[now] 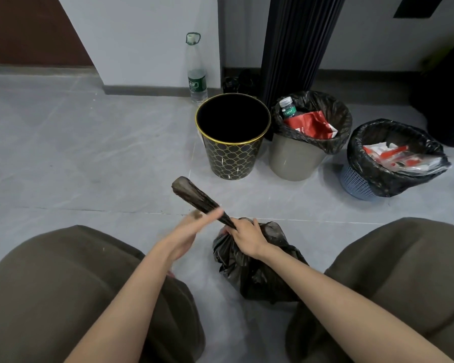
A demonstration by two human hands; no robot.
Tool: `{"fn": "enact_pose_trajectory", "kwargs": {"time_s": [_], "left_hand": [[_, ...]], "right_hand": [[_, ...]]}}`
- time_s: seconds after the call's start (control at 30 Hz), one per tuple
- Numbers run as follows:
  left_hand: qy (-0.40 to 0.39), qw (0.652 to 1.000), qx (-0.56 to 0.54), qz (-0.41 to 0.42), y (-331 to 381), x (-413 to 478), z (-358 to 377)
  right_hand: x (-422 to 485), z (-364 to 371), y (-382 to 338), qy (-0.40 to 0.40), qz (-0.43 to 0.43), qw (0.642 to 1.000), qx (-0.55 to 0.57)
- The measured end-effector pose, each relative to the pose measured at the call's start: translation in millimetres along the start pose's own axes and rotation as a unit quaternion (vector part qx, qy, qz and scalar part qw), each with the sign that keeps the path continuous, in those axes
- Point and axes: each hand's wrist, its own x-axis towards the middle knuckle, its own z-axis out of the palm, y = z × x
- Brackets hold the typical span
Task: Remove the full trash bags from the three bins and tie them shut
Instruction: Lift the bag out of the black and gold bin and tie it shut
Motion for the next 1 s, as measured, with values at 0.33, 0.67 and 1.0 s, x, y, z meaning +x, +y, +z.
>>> {"fn": "enact_pose_trajectory", "kwargs": {"time_s": [0.33, 0.67, 1.0], "left_hand": [[0.170, 0.981, -0.087, 0.028, -7, 20, 33], [0.173, 0.939, -0.292, 0.060, -1, 35, 36], [0.097, 0.970, 0.182, 0.128, 1, 19, 48]], "right_hand": [[-15, -14, -8, -0.041, -0.048, 0.994, -0.089], [-67, -76, 21, -0.051, 0.138, 0.947, -0.287], [-76, -122, 37, -0.008, 0.110, 0.993, 0.050]]}}
